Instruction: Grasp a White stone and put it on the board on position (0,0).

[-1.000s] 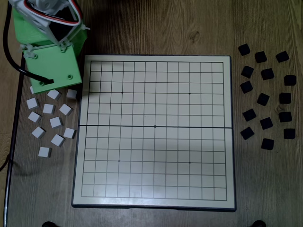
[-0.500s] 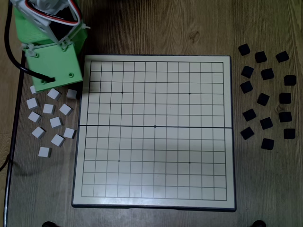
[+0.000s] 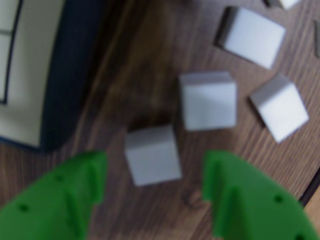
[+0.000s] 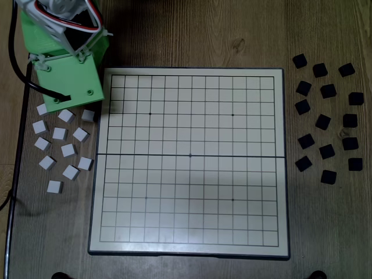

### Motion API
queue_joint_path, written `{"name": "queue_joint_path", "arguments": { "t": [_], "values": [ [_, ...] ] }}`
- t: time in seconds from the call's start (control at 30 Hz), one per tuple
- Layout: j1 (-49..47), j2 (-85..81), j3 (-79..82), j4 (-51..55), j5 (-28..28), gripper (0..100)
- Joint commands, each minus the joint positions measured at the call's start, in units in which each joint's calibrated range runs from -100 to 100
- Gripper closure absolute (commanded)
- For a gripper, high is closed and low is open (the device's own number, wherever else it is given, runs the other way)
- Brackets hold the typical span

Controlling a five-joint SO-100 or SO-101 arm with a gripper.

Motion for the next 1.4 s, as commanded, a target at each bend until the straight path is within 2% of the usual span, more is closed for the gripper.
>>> {"name": "queue_joint_path", "arguments": {
  "t": [0.0,0.37,1.37],
  "values": [
    [0.02,-1.73,-0.33,-0.55,-0.29,86],
    [0.21,1.07,-0.24,-1.87,-0.93,85],
    [1.66,0.22,1.89,-3.03,1.61,85]
  ]
}}
